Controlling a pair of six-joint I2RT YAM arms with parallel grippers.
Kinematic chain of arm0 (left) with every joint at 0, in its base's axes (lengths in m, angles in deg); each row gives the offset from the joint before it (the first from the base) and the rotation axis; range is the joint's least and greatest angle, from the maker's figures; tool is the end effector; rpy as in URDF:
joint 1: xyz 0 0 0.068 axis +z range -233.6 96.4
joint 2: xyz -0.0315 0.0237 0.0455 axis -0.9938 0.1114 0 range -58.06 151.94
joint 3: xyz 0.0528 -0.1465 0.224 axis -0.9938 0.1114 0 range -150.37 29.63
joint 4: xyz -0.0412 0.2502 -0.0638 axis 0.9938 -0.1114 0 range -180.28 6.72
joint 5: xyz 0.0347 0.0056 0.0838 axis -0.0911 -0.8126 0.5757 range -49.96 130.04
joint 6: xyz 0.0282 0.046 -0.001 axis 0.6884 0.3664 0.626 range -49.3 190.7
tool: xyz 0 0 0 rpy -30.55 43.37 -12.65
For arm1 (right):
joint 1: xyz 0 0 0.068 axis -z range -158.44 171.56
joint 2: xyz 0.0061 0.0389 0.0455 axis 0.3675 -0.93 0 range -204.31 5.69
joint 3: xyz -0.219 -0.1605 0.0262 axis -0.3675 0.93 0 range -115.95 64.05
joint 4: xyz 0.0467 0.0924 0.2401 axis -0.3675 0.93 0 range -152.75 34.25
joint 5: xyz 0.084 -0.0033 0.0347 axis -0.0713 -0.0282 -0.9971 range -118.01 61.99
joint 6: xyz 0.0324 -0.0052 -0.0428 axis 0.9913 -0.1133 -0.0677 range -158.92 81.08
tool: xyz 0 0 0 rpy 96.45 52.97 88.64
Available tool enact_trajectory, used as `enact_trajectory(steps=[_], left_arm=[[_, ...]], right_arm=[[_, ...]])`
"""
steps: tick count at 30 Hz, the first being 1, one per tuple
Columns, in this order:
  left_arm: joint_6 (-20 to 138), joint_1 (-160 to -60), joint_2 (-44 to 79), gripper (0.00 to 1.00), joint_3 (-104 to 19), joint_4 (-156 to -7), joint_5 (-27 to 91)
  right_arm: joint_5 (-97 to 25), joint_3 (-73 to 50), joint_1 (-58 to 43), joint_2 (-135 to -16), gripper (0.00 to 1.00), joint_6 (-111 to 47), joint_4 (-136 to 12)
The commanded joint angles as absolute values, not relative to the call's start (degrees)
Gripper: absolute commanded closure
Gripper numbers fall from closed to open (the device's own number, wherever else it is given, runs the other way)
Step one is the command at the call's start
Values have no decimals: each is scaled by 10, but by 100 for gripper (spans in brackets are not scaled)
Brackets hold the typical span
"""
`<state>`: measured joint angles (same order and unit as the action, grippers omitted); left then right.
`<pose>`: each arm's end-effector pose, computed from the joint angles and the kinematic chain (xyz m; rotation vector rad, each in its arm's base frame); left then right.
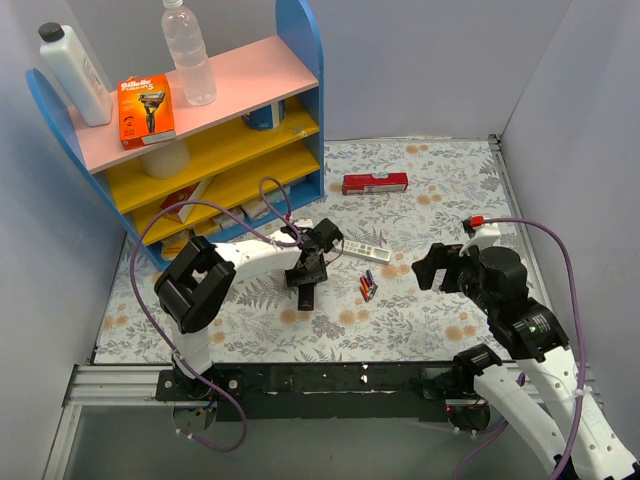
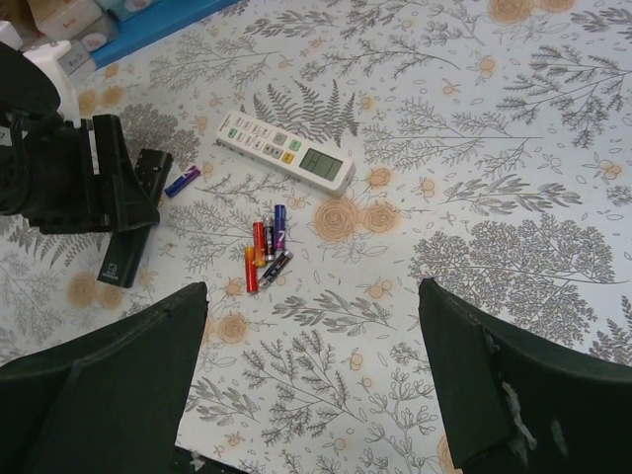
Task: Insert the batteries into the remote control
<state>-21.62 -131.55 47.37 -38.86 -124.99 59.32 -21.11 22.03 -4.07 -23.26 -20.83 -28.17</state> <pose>0.2388 -0.2470 0.1633 -1.0843 2.5356 -0.0984 0.1063 0.0462 0.3151 -0.0487 1.9627 0.3875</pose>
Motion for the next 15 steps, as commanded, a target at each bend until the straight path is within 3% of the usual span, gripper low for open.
enact_trajectory(steps=[1, 8, 15], left_arm=[[-193, -1287, 465, 53, -359, -1236, 584], [-175, -1268, 400, 72, -325, -1203, 557], [-194, -1261, 261, 99, -242, -1119, 512]], right_arm=[[-262, 231, -43, -245, 6, -212, -311], [-395, 264, -43, -281, 6, -220, -364], [-515, 298, -43, -311, 6, -193, -452]])
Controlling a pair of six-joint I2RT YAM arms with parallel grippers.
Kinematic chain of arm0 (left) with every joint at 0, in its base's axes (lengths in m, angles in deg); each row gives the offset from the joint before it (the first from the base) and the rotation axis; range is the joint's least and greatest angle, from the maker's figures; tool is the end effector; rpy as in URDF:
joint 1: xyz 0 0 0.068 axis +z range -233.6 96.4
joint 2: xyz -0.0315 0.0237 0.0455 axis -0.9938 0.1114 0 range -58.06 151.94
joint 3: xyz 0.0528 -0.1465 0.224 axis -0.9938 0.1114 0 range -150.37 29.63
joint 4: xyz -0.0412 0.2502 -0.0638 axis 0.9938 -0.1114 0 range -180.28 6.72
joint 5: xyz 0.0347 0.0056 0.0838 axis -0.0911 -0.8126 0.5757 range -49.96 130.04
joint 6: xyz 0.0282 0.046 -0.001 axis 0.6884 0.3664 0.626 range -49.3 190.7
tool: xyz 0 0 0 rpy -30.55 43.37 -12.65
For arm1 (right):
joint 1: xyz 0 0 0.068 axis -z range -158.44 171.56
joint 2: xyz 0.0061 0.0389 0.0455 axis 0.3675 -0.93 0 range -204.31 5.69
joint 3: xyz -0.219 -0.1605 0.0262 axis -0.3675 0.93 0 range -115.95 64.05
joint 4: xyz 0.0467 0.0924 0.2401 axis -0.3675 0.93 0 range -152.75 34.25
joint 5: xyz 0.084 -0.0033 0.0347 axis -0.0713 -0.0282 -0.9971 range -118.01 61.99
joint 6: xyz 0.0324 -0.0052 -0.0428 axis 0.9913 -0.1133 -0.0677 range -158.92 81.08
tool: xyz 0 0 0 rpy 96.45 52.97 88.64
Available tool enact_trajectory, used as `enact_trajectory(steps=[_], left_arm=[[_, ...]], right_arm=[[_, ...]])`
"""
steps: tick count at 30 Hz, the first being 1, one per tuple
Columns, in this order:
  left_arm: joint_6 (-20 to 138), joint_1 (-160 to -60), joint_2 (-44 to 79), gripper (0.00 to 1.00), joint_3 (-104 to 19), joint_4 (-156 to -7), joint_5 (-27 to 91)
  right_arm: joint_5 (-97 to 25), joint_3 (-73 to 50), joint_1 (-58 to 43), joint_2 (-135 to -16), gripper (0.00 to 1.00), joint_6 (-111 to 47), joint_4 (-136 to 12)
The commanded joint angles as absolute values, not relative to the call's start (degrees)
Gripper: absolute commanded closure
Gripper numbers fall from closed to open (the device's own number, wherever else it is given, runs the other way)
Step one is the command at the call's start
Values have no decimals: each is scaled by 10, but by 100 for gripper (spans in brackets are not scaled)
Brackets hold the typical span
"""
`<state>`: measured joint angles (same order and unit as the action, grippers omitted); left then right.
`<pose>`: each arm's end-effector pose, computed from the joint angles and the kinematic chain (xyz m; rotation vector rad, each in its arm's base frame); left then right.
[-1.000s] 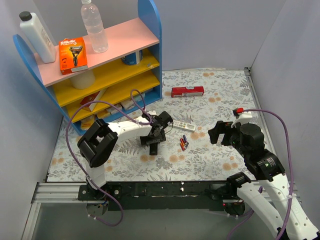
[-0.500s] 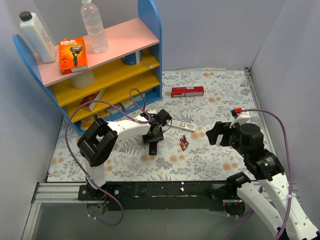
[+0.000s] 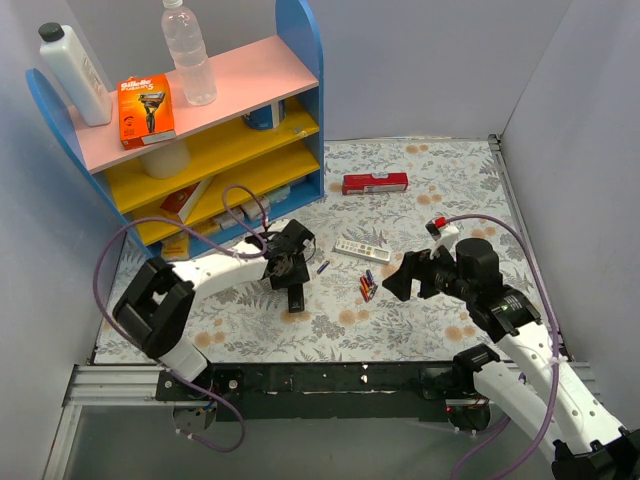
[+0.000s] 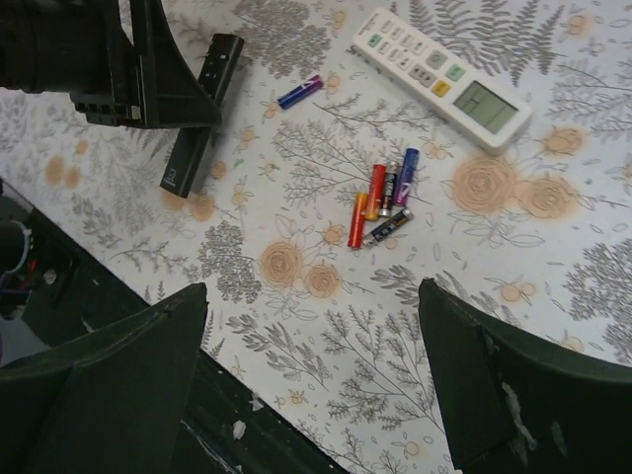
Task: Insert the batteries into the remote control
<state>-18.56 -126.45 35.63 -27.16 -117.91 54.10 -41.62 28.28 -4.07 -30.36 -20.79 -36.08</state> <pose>0.2284 -0.1998 0.1750 -1.1449 2.5291 -0.2734 0.1305 0.0718 0.2785 -0.2905 2.0839 0.7121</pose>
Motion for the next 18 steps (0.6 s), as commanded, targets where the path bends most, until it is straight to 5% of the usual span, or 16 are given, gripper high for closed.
enact_trajectory(steps=[1, 18], left_arm=[[-197, -1261, 222, 100, -231, -1093, 508], [-255, -1260, -31, 100, -69, -695, 313]], right_arm=[[-527, 301, -44, -315, 6, -190, -464], [-741, 338, -61, -397, 6, -17, -770]])
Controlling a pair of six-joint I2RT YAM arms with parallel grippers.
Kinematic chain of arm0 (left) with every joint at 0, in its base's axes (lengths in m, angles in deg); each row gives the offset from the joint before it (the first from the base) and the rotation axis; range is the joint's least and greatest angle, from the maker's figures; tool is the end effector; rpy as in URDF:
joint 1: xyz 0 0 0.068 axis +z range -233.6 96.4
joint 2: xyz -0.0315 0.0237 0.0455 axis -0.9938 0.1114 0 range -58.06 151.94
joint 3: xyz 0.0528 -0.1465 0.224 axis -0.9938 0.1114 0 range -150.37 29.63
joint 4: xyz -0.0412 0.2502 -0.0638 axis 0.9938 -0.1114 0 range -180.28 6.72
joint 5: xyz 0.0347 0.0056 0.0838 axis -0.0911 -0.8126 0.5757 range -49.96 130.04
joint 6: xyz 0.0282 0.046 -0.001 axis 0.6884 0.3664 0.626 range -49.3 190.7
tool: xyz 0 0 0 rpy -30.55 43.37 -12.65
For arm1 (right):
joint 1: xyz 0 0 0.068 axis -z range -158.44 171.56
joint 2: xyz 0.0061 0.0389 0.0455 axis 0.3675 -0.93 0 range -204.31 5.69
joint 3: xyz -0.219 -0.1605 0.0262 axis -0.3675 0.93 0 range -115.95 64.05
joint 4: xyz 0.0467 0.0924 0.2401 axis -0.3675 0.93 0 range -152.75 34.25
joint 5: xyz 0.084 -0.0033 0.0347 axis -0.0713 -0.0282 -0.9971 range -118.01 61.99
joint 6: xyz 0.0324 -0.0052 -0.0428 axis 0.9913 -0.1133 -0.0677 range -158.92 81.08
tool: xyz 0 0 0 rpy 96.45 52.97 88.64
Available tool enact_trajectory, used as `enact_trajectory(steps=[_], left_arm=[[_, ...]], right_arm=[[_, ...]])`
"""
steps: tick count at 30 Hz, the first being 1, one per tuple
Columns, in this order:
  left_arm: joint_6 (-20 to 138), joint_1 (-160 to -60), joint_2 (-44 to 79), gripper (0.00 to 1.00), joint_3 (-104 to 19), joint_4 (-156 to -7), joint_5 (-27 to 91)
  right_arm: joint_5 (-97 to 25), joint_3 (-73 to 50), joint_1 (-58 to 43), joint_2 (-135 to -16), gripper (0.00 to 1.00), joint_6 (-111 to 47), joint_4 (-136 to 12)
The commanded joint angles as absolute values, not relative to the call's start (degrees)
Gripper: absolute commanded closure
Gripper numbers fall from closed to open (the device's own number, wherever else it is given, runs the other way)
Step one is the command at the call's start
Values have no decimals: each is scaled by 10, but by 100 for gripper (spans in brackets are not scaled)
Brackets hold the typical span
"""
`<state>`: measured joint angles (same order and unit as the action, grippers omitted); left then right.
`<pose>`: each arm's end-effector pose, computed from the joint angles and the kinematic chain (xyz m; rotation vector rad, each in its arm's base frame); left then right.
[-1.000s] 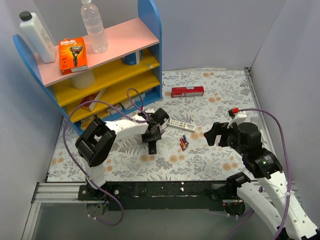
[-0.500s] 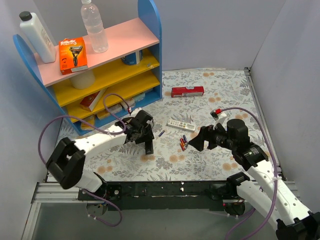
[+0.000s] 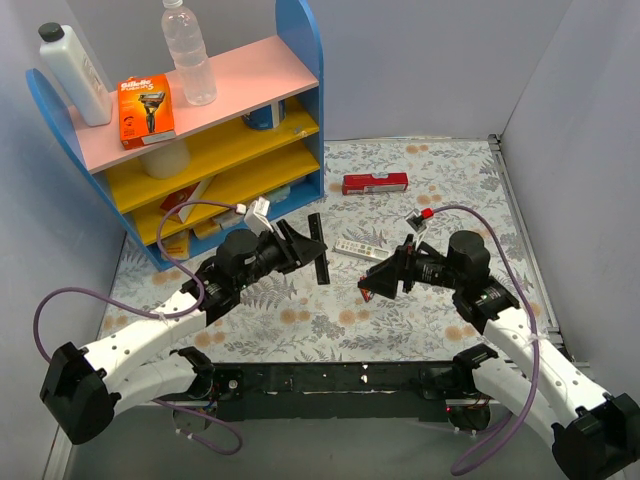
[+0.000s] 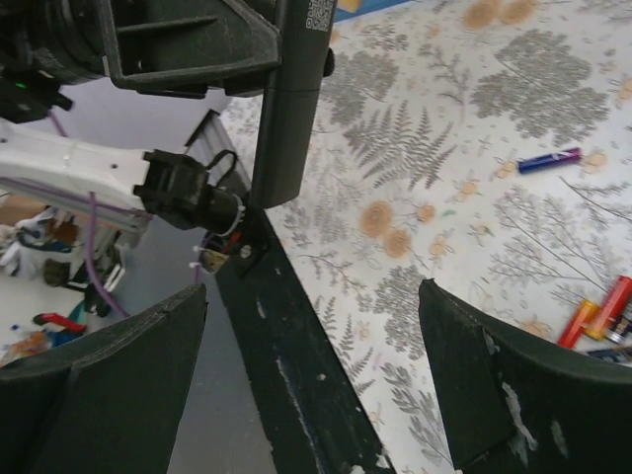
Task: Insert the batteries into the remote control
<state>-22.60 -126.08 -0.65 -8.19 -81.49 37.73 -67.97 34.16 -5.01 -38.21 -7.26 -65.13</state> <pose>0.1710 -0.1584 0.2769 -0.9357 2.0466 -1.5371 0.1519 0.1015 0.2751 -0.4659 1.8742 1.3225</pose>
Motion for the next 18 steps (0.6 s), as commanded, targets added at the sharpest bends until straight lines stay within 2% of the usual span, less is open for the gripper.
enact_trajectory(steps=[1, 10, 18], left_arm=[[-259, -1261, -33, 100, -63, -685, 308], [-264, -1262, -28, 100, -74, -592, 262], [-254, -1262, -2, 100, -91, -538, 232]], right_arm=[[-743, 336, -67, -405, 6, -7, -779], [-760, 293, -115, -483, 5, 35, -892], [-742, 249, -158, -529, 6, 42, -929]])
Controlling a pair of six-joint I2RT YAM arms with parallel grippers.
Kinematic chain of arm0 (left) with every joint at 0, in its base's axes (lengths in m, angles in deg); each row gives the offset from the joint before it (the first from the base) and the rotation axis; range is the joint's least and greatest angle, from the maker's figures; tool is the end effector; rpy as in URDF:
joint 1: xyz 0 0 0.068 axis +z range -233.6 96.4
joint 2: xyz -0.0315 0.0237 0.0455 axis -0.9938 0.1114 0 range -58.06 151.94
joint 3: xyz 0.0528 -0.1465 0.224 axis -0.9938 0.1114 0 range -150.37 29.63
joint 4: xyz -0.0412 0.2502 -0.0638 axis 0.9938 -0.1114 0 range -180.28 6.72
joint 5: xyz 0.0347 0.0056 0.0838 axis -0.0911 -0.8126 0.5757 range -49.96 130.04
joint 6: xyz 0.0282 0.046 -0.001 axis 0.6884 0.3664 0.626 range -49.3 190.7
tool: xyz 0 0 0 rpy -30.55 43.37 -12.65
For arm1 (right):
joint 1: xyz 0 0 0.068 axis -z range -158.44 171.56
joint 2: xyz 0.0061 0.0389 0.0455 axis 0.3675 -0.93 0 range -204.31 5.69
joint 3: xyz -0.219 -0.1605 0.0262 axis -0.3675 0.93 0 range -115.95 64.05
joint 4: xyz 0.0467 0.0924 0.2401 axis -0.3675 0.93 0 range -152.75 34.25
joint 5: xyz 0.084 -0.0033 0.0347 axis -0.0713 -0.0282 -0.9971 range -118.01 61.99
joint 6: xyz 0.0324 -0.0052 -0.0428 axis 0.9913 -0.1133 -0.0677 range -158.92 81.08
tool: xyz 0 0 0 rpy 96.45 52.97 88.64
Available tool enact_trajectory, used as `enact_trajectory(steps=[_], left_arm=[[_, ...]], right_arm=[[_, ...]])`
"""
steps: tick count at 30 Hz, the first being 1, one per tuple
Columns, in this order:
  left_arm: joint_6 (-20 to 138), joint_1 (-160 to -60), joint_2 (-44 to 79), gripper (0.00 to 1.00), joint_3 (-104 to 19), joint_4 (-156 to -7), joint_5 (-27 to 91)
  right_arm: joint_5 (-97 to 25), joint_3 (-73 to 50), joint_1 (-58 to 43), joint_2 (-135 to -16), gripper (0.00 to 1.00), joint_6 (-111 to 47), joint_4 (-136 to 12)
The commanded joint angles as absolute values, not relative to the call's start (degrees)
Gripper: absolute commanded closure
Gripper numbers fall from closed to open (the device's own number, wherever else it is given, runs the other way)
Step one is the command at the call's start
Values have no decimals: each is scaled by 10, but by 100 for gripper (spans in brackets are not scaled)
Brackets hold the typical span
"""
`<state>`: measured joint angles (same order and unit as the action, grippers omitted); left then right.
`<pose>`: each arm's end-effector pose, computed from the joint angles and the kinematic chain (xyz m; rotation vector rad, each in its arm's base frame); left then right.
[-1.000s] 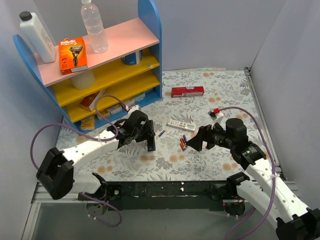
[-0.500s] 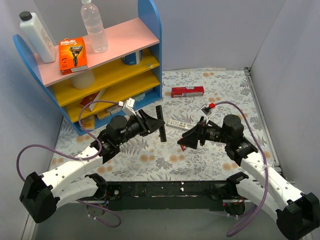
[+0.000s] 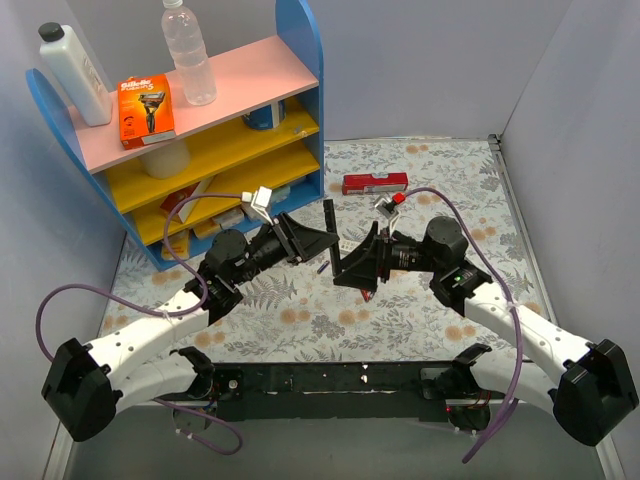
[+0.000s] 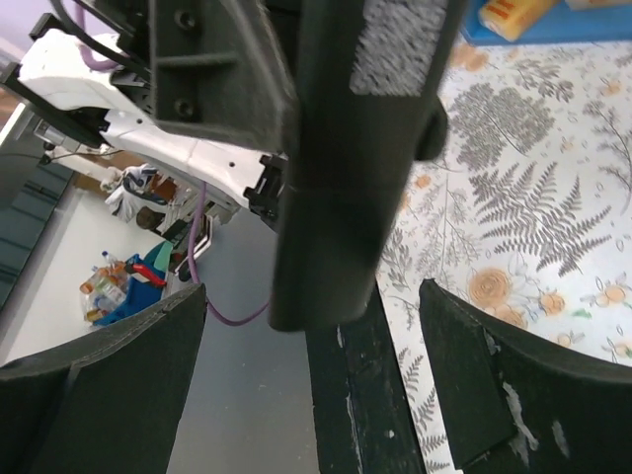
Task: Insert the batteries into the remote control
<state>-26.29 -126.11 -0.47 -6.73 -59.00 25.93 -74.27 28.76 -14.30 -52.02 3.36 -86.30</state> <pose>0.1689 -0.1664 0.3094 -0.6630 1.8408 -2.0027 0.1689 0.1538 0.3007 -0.6361 1.7171 1.6358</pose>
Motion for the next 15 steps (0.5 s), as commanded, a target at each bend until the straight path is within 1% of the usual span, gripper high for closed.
enact_trajectory(steps=[1, 3, 6, 9, 10, 12, 13, 14, 15], left_arm=[[-255, -1262, -2, 100, -92, -532, 223], [-255, -1262, 0, 100, -93, -520, 218], [-259, -1262, 0, 100, -90, -498, 205], [-261, -1262, -8, 100, -81, -489, 206], [-257, -1262, -13, 100, -78, -490, 206], [-246, -1261, -18, 100, -78, -500, 206], [-241, -1261, -21, 98, -77, -506, 208], [-236, -1261, -27, 95, -78, -512, 211], [-228, -1259, -31, 88, -78, -533, 226]], right_arm=[[-740, 248, -161, -538, 7, 47, -941], [-740, 244, -164, -545, 9, 53, -955], [-738, 240, -171, -556, 15, 58, -976], [-740, 231, -178, -568, 27, 54, -977], [-741, 228, -180, -572, 40, 52, -977], [-739, 223, -182, -576, 56, 41, -971], [-736, 220, -183, -579, 70, 34, -962], [-728, 217, -183, -579, 76, 24, -948], [-721, 211, -184, -580, 80, -11, -900]])
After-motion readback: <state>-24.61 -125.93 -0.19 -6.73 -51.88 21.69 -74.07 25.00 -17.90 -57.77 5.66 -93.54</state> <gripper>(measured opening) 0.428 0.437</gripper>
